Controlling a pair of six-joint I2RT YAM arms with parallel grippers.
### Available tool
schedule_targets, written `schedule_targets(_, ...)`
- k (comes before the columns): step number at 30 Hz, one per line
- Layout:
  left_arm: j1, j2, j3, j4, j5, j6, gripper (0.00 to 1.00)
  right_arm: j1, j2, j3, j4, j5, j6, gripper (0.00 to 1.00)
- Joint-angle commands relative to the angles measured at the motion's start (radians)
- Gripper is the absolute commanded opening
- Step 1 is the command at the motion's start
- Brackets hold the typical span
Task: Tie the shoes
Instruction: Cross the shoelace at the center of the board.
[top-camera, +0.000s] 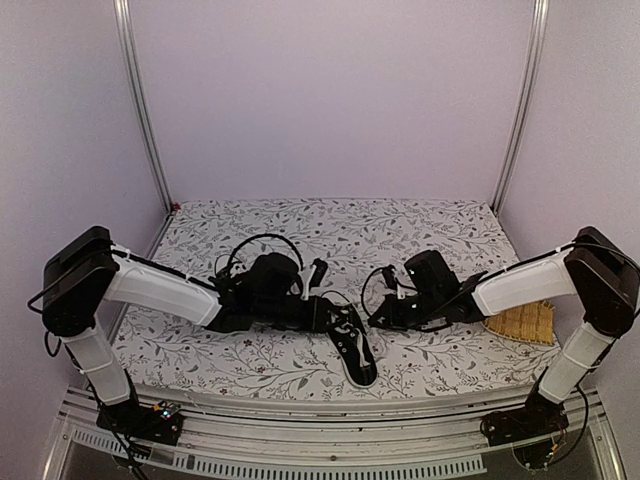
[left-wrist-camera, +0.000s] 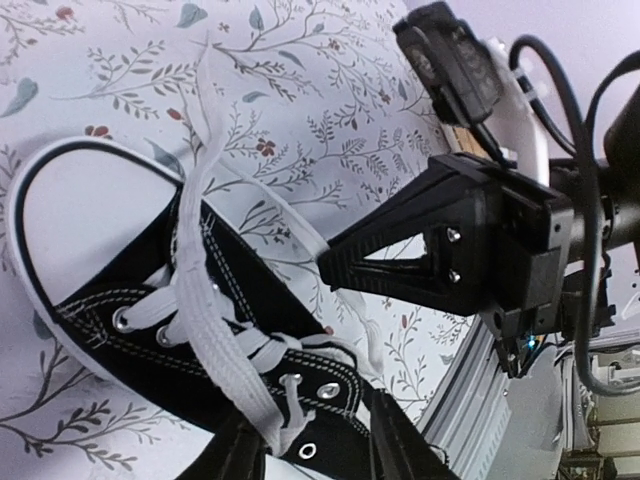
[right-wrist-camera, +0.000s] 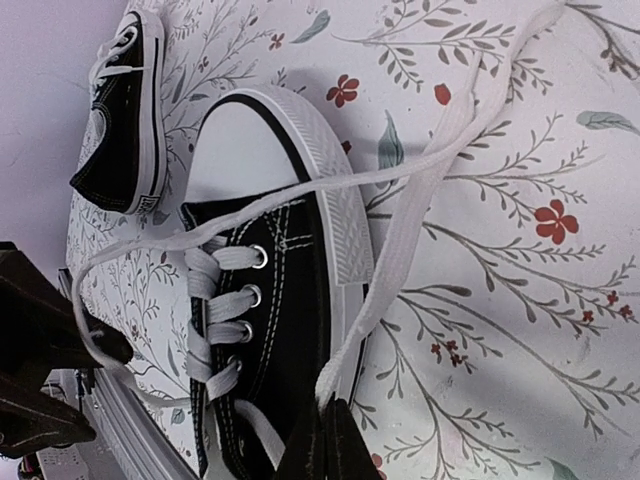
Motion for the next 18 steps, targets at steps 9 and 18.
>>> schedule_targets(9, 0.052, 0.118, 0.17, -0.137, -0.005, 0.022, 0.45, -0.002, -0.236, -0.113, -0.074, 0.066, 0.047, 0.03)
schedule_targets(18, 0.082, 0.173, 0.201, -0.105, 0.076, 0.018, 0.42, -0.002, -0.351, -0.073, -0.113, 0.098, 0.028, 0.03)
